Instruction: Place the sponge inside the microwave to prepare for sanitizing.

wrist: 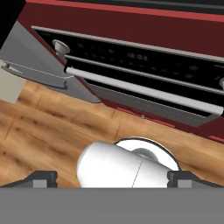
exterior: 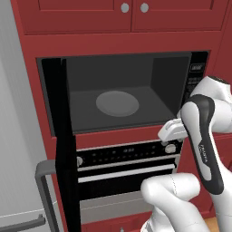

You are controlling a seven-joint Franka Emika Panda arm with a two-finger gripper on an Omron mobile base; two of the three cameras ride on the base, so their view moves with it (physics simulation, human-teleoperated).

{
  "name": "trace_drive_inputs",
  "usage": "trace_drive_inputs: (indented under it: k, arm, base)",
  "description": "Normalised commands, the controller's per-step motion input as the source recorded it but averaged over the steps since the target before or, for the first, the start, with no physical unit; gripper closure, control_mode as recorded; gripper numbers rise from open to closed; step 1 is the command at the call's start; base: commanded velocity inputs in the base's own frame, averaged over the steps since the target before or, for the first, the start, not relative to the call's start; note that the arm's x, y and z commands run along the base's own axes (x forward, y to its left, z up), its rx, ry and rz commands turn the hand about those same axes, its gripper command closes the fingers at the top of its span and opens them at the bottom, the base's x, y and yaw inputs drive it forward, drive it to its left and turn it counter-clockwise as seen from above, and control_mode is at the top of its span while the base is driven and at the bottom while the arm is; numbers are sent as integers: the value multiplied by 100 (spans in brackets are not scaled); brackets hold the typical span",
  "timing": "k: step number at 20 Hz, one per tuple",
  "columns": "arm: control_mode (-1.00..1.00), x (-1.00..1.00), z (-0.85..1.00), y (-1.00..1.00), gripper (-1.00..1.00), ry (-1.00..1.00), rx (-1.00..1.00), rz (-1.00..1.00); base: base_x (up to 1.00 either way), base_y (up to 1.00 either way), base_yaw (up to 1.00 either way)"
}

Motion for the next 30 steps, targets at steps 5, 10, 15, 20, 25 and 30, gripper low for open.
trace_drive_inputs:
  k: [5, 10, 15, 20, 25, 30]
  arm:
    - [-100, 0, 0, 0, -100, 0, 0, 0]
    - [-100, 0, 0, 0, -100, 0, 0, 0]
    - [-100, 0, 0, 0, -100, 0, 0, 0]
    - [-100, 0, 0, 0, -100, 0, 0, 0]
    - [-100, 0, 0, 0, -100, 0, 0, 0]
    - [-100, -2, 0, 0, -100, 0, 0, 0]
  base:
    - [0, 0, 0]
    - [0, 0, 0]
    - [0, 0, 0]
    - [0, 0, 0]
    - [0, 0, 0]
    - [0, 0, 0]
